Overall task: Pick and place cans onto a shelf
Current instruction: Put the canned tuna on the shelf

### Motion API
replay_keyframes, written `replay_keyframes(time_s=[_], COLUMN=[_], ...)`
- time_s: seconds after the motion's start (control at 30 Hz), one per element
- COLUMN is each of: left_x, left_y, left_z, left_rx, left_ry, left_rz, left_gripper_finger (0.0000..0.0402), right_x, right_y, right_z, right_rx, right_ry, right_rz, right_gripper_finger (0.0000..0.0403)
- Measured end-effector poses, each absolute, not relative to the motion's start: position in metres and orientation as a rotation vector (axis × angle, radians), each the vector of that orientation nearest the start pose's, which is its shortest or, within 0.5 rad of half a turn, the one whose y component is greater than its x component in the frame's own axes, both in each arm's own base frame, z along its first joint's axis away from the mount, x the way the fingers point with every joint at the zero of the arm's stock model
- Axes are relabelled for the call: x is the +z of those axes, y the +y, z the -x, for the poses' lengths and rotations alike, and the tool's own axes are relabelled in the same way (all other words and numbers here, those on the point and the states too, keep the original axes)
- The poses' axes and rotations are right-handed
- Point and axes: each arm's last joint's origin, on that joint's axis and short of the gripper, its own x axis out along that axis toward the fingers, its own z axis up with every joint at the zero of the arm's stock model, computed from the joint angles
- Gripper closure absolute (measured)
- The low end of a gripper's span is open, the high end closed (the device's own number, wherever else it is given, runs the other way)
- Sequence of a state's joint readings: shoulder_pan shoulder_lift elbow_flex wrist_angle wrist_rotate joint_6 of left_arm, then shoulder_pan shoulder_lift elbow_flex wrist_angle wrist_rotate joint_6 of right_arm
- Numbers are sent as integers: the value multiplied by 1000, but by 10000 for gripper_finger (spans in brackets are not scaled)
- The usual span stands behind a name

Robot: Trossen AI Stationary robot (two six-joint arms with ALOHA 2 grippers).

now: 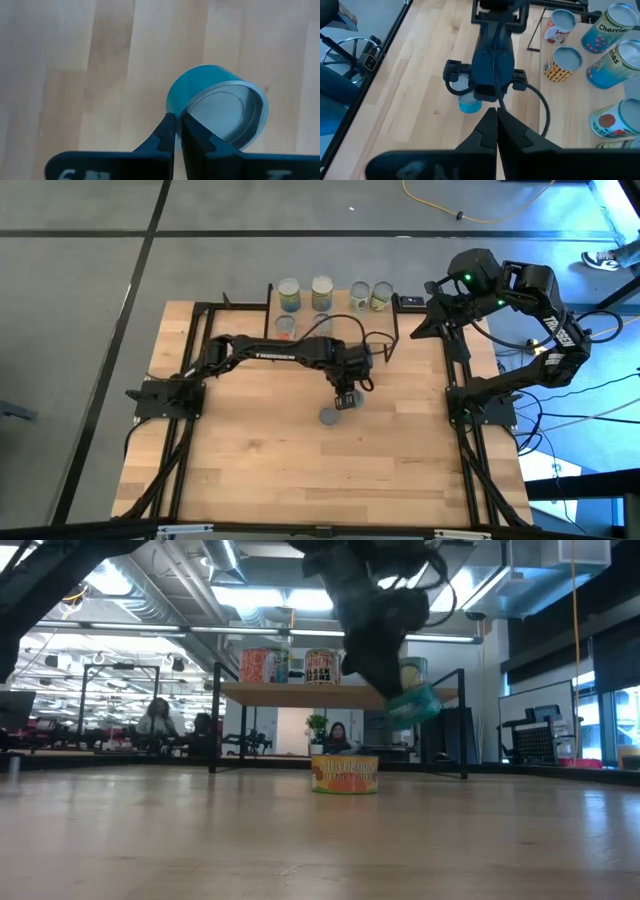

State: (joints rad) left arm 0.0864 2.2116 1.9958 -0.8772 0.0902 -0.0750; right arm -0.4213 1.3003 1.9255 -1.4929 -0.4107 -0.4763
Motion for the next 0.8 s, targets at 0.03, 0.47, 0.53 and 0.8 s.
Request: replay_keyframes(time_s=[0.03,0.47,0.53,0.8], left_x=[233,199,199,199], left_y=[38,31,29,27], left_z=[-472,-484,-484,-484], left_rx=[38,20,8,-10], left_ry=[1104,1153,1157,1148], left_rz=[165,160,164,172], left_gripper_finger=[396,396,396,376], right_x=[478,478,478,478], right_y=[-61,-61,-61,-61], right_z=[-163,-164,-163,-163], right_rx=[177,177,177,178], right_ry=[770,770,770,770], right_rz=[101,102,102,104], right_gripper_finger=[398,398,398,398])
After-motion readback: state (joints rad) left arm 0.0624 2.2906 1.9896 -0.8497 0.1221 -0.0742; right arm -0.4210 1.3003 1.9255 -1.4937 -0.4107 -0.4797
